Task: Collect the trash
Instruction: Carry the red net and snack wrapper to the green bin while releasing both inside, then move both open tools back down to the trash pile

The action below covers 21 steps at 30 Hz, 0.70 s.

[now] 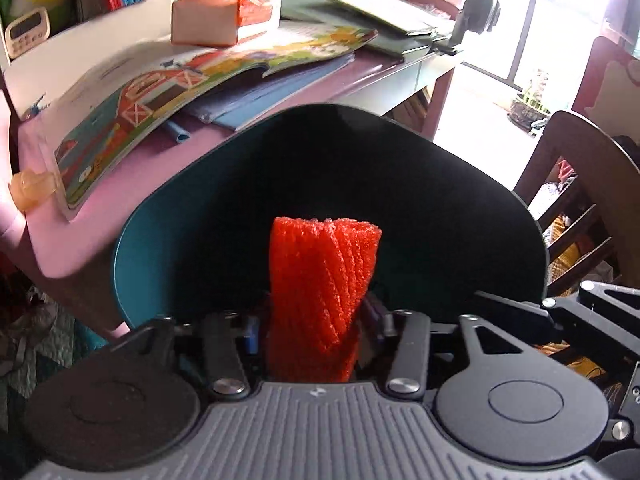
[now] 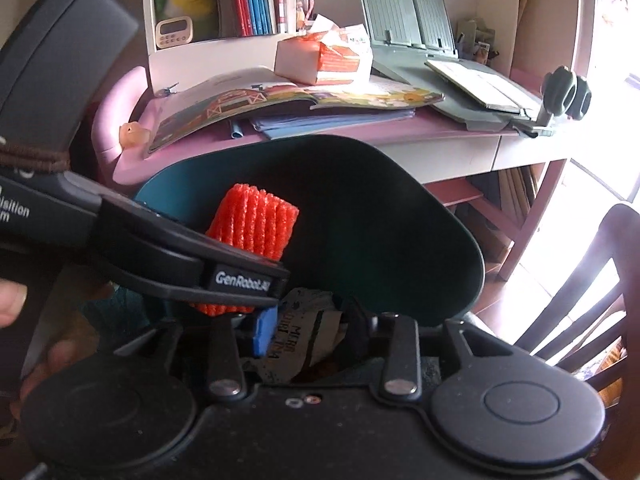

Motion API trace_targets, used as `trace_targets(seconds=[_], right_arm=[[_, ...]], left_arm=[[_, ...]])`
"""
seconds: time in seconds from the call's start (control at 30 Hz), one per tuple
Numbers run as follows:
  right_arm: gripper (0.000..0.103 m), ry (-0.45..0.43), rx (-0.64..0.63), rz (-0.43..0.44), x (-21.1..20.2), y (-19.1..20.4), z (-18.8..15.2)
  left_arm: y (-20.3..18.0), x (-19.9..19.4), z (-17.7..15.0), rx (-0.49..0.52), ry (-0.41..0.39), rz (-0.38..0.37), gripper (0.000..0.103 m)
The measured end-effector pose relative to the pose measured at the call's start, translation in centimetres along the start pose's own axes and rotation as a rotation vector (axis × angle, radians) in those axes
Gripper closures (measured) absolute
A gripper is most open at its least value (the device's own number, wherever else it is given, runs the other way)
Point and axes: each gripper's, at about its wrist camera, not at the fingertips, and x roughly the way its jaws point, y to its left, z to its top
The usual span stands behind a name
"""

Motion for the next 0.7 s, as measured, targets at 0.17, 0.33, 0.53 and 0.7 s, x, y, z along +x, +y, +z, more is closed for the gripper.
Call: trace_targets(seconds=[0.17, 0.33, 0.53, 0.7], right_arm=[[0.063, -0.015, -0.006, 0.008, -1.0, 0.5, 0.0], [0.053, -0.032, -0.013, 0.022, -2.9, 1.4, 0.0], [0.048, -0.071, -0.033, 0.033, -6.1, 3.0, -0.2], [0.046, -0.099, -0.066, 0.058, -9.1, 5.1, -0.7]], left_arm=[[0.1, -1.7, 0.2, -0.023, -0.044, 0.003, 0.030], [0.7, -4.4, -0.3, -0.042, -0.072, 0.011, 0.023], [1.9, -9.0, -1.9, -0.069, -0.115, 0.012, 0.023], [3.8, -13.2, -4.3, -0.109, -0.143, 0.028, 0.023]])
